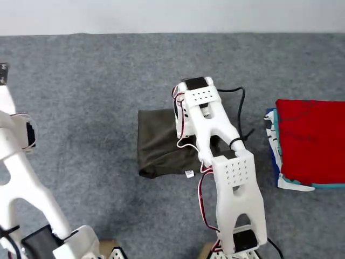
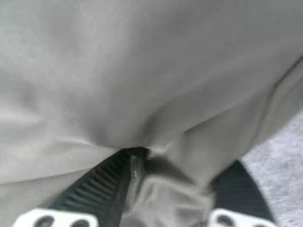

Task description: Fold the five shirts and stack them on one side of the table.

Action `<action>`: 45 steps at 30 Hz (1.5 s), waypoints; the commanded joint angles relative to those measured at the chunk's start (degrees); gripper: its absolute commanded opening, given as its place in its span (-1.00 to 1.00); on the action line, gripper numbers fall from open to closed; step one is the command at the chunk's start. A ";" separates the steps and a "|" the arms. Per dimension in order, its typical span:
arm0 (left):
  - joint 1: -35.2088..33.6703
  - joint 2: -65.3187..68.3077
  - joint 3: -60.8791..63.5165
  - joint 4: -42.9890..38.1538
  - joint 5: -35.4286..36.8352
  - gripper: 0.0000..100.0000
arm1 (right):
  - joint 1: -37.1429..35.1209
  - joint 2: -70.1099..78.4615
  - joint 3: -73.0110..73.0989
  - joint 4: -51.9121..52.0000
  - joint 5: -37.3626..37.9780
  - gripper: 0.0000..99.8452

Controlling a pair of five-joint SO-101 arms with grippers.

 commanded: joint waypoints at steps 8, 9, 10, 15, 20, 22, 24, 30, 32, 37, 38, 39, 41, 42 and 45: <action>0.00 -2.20 0.04 0.35 -1.49 -0.99 | 5.85 -5.32 0.79 2.51 6.07 -0.98; 0.00 -2.20 0.04 0.35 -1.49 -0.99 | 6.46 -6.20 0.79 2.42 6.33 -0.98; 0.00 -2.20 0.04 0.26 -1.49 -0.99 | 7.16 -6.99 0.79 2.33 6.95 -0.98; 0.00 -2.29 0.04 0.35 -1.49 -0.99 | 10.15 -8.75 0.79 -0.31 20.75 -0.98; 0.00 -2.29 0.04 0.70 -1.32 -0.99 | 11.12 -9.19 0.44 -3.21 46.77 -0.98; 0.00 -2.29 0.04 0.70 -1.32 -0.99 | 11.12 -9.10 -1.14 -4.18 55.65 -0.98; 0.00 -2.29 0.04 0.70 -1.32 -0.99 | 10.95 -9.10 -4.57 -4.09 62.33 -0.98; 0.00 -2.29 0.04 0.70 -1.41 -0.99 | 8.48 -8.66 -18.81 -4.09 72.09 -0.98; 0.00 -2.29 0.04 0.70 -1.41 -0.99 | 7.34 -8.84 -21.98 -3.56 73.32 -0.98; 0.00 -2.29 0.04 0.70 -1.32 -0.99 | 6.29 -5.76 -22.86 -6.29 75.16 -0.98; 0.00 -2.29 0.04 0.70 -1.32 -0.99 | 6.55 -4.26 -22.86 -7.52 75.16 -0.98; 0.00 -2.29 0.04 0.70 -1.32 -0.99 | 6.81 -2.77 -23.12 -8.22 75.08 -0.97; 0.00 -2.29 0.04 1.05 -1.41 -0.99 | 7.60 -1.27 -23.65 -8.31 74.99 -0.92; 0.00 -2.29 0.04 1.14 -1.41 -0.99 | 7.87 -1.27 -24.53 -7.60 73.76 -0.85; 0.00 -2.29 0.04 1.14 -1.41 -0.99 | 8.40 -2.15 -29.19 -6.81 60.04 -0.61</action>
